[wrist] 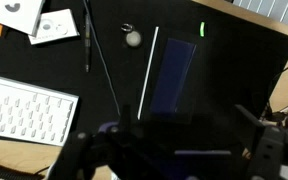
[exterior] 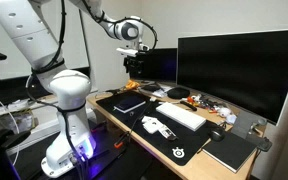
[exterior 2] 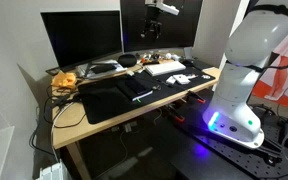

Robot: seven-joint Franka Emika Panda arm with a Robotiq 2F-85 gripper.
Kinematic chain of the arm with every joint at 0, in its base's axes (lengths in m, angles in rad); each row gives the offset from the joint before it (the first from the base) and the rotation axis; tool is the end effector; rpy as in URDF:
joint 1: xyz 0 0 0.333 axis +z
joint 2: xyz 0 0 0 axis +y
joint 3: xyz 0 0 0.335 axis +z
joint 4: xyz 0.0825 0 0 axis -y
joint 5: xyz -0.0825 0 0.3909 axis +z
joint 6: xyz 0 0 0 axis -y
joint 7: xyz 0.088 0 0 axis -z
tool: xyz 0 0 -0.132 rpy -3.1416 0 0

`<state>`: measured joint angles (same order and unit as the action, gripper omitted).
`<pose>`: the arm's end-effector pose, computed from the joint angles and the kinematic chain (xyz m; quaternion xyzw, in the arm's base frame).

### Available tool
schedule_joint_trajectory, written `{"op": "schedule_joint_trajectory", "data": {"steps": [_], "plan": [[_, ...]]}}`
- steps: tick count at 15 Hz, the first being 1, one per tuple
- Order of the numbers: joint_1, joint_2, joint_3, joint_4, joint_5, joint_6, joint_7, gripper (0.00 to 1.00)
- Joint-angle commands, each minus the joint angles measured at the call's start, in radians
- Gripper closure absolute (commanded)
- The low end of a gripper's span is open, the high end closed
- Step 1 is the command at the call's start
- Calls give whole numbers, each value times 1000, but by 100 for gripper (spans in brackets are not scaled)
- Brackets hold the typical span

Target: Pick up the orange cloth and place it on top of the black book

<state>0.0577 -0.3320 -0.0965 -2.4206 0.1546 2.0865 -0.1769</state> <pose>0.4376 -0.0065 0.4230 -0.9960 -0.0332 -0.0063 0.0825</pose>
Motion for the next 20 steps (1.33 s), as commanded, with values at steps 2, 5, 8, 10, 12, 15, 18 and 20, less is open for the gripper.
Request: {"op": "schedule_joint_trajectory", "data": {"steps": [2,5,8,10,12,15,18,20], "plan": [[-16,0,14,2,5,-3,-4,0],[-10,10,23,4,14,2,10,0],[15,46,65,9,32,34,51,0],[33,75,100,20,50,65,72,0],[54,117,140,38,59,107,96,0],[88,192,199,75,51,183,135,0],[112,290,245,140,29,245,162,0],[120,350,263,188,8,275,176,0]]}}
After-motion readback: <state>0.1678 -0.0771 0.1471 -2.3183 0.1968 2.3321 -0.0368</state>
